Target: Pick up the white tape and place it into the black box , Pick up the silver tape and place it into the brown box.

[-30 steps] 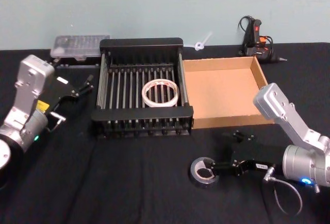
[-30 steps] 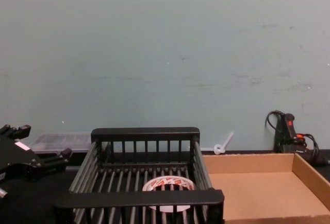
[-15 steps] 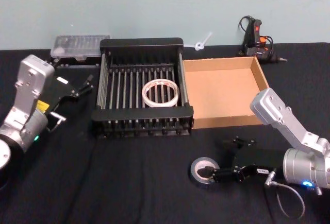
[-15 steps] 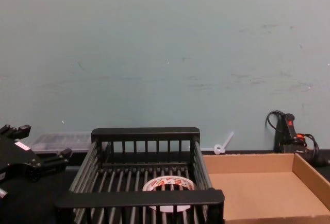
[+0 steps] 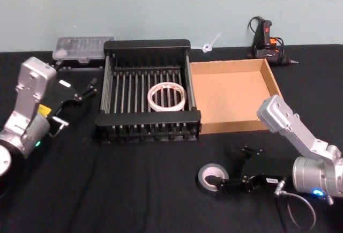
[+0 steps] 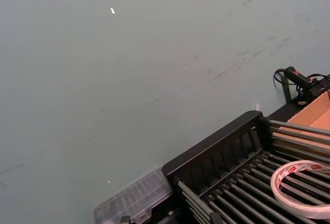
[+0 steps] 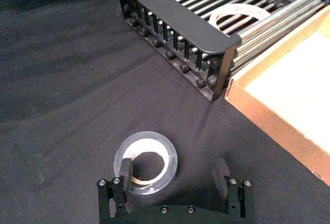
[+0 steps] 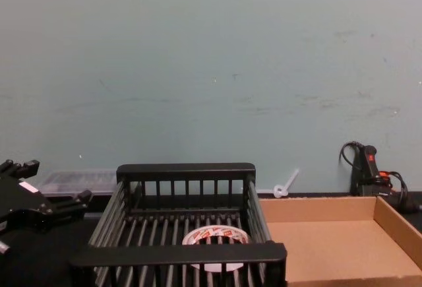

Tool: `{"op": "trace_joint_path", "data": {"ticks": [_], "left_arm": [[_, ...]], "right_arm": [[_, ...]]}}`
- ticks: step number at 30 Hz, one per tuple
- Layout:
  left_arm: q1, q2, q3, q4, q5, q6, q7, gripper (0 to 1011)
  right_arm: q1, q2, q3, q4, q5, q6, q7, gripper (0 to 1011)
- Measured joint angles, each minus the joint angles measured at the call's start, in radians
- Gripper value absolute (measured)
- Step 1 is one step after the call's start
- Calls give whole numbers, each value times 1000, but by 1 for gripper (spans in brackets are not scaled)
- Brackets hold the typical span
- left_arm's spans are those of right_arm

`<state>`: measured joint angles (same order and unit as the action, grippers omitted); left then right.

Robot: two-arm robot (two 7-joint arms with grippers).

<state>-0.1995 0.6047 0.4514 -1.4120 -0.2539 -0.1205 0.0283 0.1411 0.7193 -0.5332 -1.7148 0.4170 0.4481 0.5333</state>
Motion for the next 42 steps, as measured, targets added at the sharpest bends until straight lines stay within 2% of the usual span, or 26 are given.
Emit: {"op": "trace_joint_path", "data": {"ticks": [17, 42], "left_arm": [[0, 0, 0, 0, 0, 0, 0, 1001], [0, 0, 0, 0, 0, 0, 0, 1001]], "right_arm": [[27, -20, -21, 38, -1, 4, 0, 1002], [41, -26, -33, 53, -14, 5, 3, 1002]]}}
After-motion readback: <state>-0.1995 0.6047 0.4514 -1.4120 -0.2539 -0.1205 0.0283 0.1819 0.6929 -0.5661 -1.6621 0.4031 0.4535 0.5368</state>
